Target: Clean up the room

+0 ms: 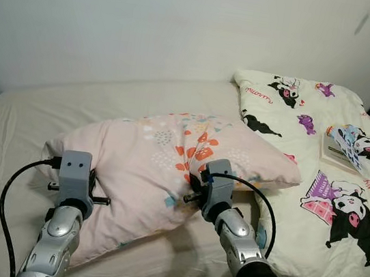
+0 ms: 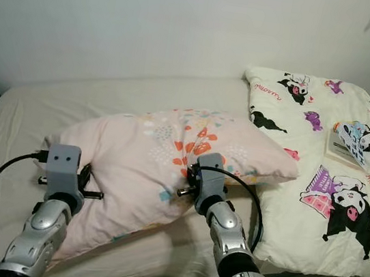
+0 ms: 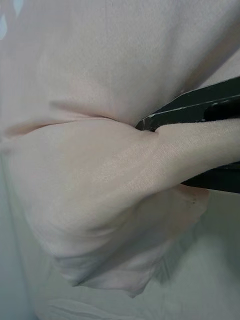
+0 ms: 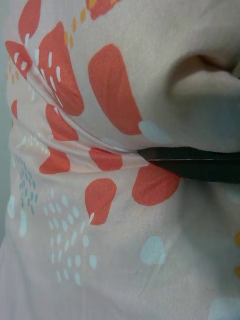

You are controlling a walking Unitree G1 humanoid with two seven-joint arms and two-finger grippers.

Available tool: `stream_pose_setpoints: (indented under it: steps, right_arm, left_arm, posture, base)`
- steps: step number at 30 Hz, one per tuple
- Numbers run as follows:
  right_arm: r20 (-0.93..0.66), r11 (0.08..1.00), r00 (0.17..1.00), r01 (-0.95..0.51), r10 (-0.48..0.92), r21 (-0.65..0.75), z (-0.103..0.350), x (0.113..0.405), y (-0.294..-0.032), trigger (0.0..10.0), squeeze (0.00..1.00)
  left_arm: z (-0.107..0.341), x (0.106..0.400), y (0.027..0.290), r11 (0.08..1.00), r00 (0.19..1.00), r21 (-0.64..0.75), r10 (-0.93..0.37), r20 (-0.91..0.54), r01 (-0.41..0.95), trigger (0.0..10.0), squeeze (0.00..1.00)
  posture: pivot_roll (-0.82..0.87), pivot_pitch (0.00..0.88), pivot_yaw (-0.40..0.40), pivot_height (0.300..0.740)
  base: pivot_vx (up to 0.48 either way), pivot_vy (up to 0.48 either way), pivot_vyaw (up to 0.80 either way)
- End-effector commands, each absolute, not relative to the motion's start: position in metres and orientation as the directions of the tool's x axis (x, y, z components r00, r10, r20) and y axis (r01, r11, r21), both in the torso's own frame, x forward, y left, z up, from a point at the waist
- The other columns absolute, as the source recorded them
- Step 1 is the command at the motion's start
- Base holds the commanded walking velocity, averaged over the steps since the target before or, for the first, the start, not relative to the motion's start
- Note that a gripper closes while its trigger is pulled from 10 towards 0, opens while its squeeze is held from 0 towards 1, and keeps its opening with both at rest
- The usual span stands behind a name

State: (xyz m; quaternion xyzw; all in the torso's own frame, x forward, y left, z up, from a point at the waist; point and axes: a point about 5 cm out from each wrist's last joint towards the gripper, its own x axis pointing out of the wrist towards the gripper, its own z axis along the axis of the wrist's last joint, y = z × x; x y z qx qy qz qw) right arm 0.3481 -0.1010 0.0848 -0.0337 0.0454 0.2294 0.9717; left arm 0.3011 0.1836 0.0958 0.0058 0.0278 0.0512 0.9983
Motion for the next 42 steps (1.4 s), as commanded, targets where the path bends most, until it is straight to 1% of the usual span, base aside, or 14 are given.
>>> stream_pose_setpoints:
  steps: [1, 9, 11, 15, 17, 24, 35, 42]
  right_arm:
    - [-0.086, 0.858, 0.86, -0.508, 0.502, -0.075, 0.0916, 0.349, -0.0906, 10.0, 0.0]
    - [-0.062, 0.856, 0.859, -0.512, 0.509, -0.066, 0.0959, 0.3503, -0.09, 10.0, 0.0]
    - [-0.062, 0.856, 0.858, -0.513, 0.51, -0.064, 0.0935, 0.3479, -0.089, 10.0, 0.0]
    - [-0.063, 0.857, 0.859, -0.512, 0.508, -0.063, 0.0918, 0.3464, -0.09, 10.0, 0.0]
    - [-0.063, 0.857, 0.859, -0.512, 0.508, -0.063, 0.0918, 0.3464, -0.09, 10.0, 0.0]
    - [-0.065, 0.856, 0.858, -0.512, 0.509, -0.062, 0.0905, 0.3454, -0.091, 10.0, 0.0]
    - [-0.062, 0.85, 0.851, -0.524, 0.521, -0.061, 0.0921, 0.3459, -0.0885, 10.0, 0.0]
    - [-0.06, 0.846, 0.848, -0.53, 0.526, -0.061, 0.0924, 0.3458, -0.0871, 10.0, 0.0]
  left_arm:
    - [0.0954, 0.3001, 0.1776, 0.996, 0.995, 0.016, 0.088, -0.038, -0.088, 10.0, 0.0]
    - [0.0956, 0.3007, 0.1768, 0.996, 0.995, 0.015, 0.089, -0.039, -0.089, 10.0, 0.0]
    - [0.0961, 0.3008, 0.176, 0.996, 0.996, 0.019, 0.082, -0.037, -0.082, 10.0, 0.0]
    - [0.095, 0.2997, 0.1751, 0.997, 0.996, 0.021, 0.076, -0.04, -0.075, 10.0, 0.0]
    - [0.095, 0.2997, 0.1751, 0.997, 0.996, 0.021, 0.076, -0.04, -0.075, 10.0, 0.0]
    - [0.095, 0.2991, 0.1745, 0.997, 0.997, 0.022, 0.074, -0.04, -0.073, 10.0, 0.0]
    - [0.0958, 0.2983, 0.1763, 0.997, 0.996, 0.022, 0.079, -0.032, -0.078, 10.0, 0.0]
    - [0.0965, 0.2989, 0.1772, 0.997, 0.997, 0.023, 0.077, -0.027, -0.077, 10.0, 0.0]
  posture:
    - [0.03, 0.061, -0.056, 0.62]
    - [0.03, 0.063, -0.049, 0.634]
    - [0.02, 0.071, -0.042, 0.649]
    - [0.02, 0.076, -0.039, 0.664]
    - [0.02, 0.076, -0.039, 0.664]
    - [0.03, 0.076, -0.041, 0.684]
    - [0.03, 0.066, -0.047, 0.729]
    - [0.03, 0.059, -0.046, 0.74]
  base:
    - [0.0, 0.0, 0.0]
    - [0.0, 0.0, 0.0]
    - [0.0, 0.0, 0.0]
    - [0.0, 0.0, 0.0]
    - [0.0, 0.0, 0.0]
    - [0.0, 0.0, 0.0]
    - [0.0, 0.0, 0.0]
    - [0.0, 0.0, 0.0]
